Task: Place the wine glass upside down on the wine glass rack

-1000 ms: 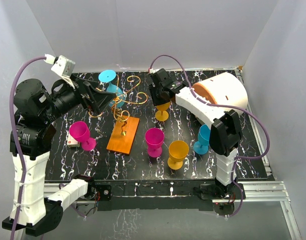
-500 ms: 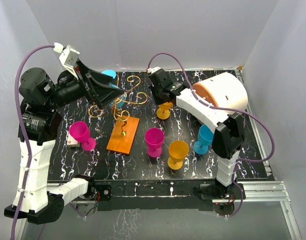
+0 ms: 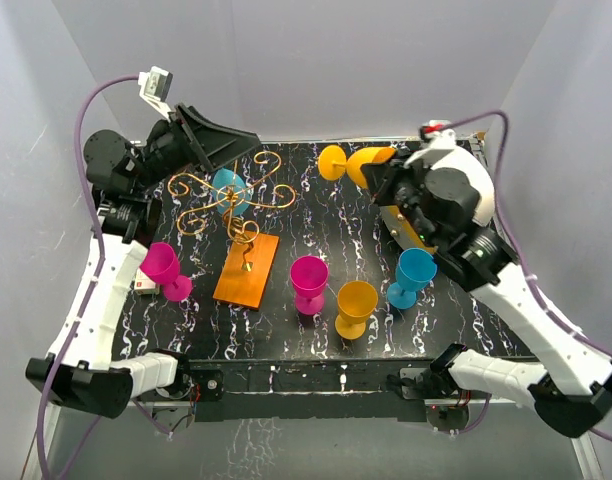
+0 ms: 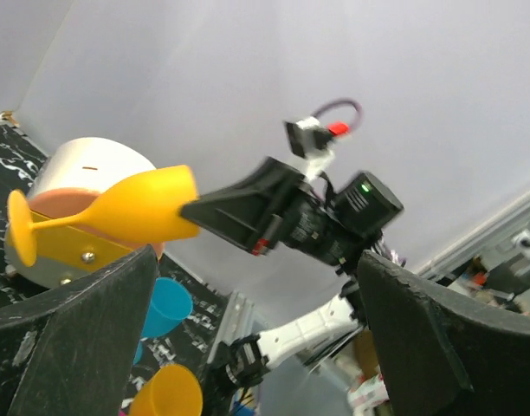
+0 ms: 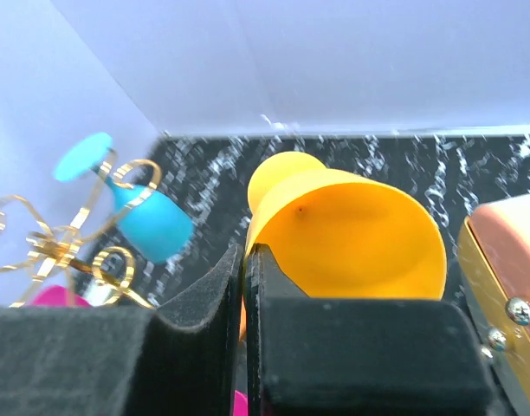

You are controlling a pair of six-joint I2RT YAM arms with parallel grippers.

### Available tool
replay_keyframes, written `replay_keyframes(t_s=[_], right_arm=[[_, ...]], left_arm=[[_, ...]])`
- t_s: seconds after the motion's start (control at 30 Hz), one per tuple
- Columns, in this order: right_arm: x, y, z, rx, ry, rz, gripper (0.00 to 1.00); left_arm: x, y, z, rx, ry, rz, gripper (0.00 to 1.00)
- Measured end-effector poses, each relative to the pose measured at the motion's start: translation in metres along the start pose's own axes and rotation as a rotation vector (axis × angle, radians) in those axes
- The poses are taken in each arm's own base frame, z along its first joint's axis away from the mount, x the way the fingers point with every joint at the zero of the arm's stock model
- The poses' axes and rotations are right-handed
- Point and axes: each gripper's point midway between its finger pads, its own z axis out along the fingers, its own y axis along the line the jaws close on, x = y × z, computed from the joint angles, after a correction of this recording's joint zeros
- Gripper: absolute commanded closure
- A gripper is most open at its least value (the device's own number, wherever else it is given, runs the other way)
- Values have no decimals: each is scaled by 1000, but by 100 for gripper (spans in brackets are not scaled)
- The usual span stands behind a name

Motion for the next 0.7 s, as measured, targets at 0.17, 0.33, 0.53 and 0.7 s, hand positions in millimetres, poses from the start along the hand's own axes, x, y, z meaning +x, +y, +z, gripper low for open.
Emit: replay_keyframes(t_s=[0.17, 0.33, 0.53, 0.7], right_arm=[[-38, 5, -36, -66, -158, 115, 100], [-57, 6, -57, -110, -258, 216, 100], [-74, 9, -71, -155, -346, 340, 100], [-78, 7, -79, -176, -390, 430, 100]], left_arm=[[-7, 18, 9, -25, -75, -142, 2], [-15, 18, 15, -51, -178, -247, 5], [3, 13, 44, -57, -237, -361, 10], [35, 13, 82, -62, -229, -423, 19]])
